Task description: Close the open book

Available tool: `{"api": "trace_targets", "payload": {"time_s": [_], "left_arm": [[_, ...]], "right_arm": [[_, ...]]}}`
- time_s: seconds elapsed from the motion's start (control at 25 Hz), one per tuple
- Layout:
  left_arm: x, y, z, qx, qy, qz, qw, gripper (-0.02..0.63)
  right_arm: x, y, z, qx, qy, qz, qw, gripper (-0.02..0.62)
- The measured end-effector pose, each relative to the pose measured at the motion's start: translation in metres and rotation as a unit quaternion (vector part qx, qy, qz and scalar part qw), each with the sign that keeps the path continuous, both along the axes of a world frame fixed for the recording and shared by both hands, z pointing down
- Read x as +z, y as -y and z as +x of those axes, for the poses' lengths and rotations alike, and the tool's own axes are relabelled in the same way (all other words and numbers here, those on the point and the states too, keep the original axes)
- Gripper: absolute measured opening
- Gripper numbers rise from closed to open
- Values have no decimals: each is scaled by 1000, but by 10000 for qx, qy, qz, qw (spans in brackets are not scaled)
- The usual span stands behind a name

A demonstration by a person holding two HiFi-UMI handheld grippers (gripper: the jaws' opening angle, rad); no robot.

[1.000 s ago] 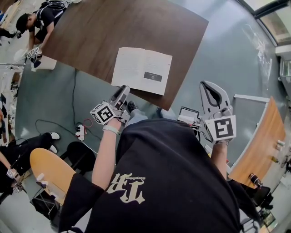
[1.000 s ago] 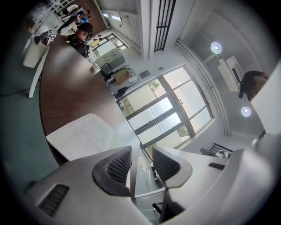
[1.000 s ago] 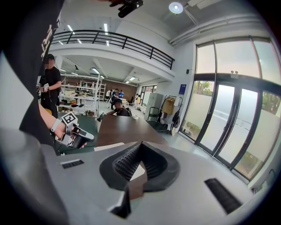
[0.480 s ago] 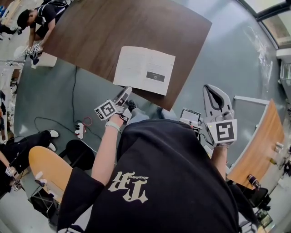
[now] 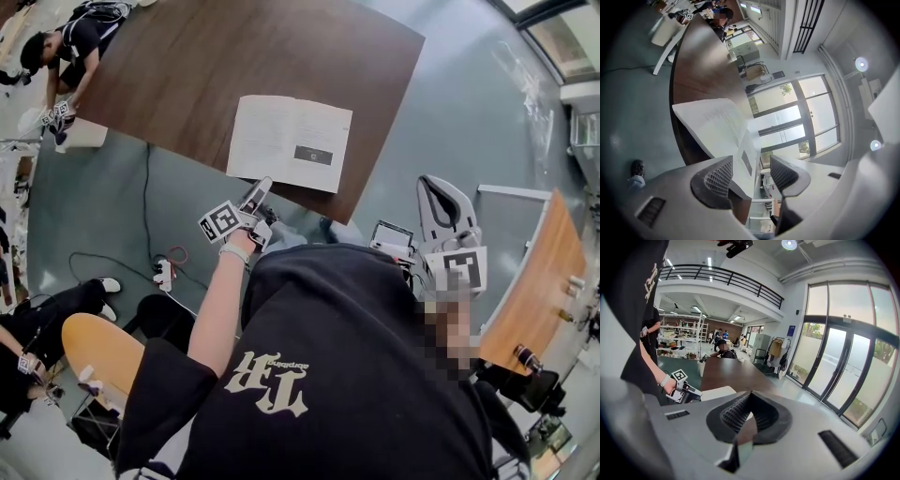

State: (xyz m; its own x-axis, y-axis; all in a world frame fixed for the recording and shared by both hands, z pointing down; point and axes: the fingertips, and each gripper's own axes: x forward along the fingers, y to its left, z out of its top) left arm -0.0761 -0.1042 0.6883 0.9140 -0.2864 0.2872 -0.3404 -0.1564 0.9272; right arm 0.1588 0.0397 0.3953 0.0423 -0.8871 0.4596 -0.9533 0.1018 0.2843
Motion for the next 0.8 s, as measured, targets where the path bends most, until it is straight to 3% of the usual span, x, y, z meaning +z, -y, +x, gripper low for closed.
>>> {"api": "trace_targets", "payload": {"time_s": [0.56, 0.8], "left_arm": [[46, 6, -11, -461, -254, -870, 9948, 235], [59, 17, -10, -823, -564, -1364, 9856, 235]], "right_arm": [[17, -10, -8, 80, -180, -361, 9992, -12], [24, -11, -9, 95, -222, -487, 9985, -12]]}}
